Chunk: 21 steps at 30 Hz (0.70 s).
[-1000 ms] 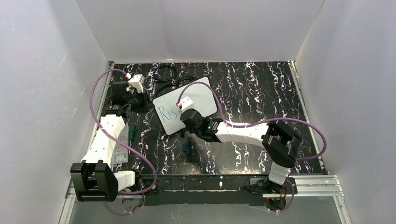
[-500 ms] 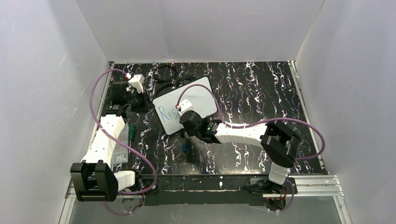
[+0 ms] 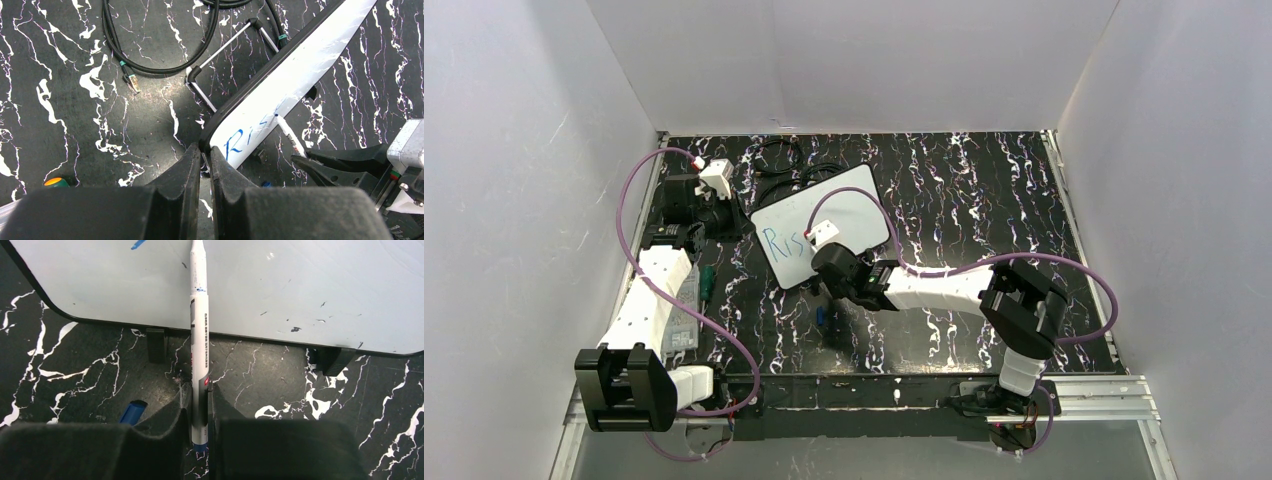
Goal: Write a sentence on the whiteboard
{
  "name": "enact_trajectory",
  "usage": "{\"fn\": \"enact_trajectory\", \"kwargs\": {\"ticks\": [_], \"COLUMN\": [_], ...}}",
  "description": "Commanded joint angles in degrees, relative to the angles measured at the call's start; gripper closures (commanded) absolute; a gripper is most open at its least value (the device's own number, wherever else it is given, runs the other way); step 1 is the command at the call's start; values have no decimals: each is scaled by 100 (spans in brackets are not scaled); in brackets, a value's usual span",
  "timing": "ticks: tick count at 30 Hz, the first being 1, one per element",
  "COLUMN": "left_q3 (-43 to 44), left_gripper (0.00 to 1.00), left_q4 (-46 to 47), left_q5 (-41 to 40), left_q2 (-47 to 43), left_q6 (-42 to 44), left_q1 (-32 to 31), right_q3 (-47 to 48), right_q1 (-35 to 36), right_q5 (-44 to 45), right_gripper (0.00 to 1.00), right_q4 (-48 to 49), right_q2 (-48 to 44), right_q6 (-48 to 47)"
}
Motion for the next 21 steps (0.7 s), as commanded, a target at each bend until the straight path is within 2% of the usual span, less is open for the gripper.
{"fn": "enact_trajectory", "kwargs": {"ticks": [1,10,17,21], "left_q3": [0,0,0,0], "left_gripper": [100,100,100,100], "left_q4": [-14,-14,-14,-14], "left_q5": [26,17,18,26], "left_q2": [-121,-129,-127,-129], "left_q6": [88,88,80,79], "left_q1": [14,15,18,17], "right_q3": [74,120,-191,-28], "right_q1": [3,2,5,-5], "right_q5": [315,460,466,539], "right_gripper": [99,99,99,99], "right_q4": [-207,-238,139,-76], "right_q2": [30,-72,-625,-514], "right_q6": [130,90,-4,-48]}}
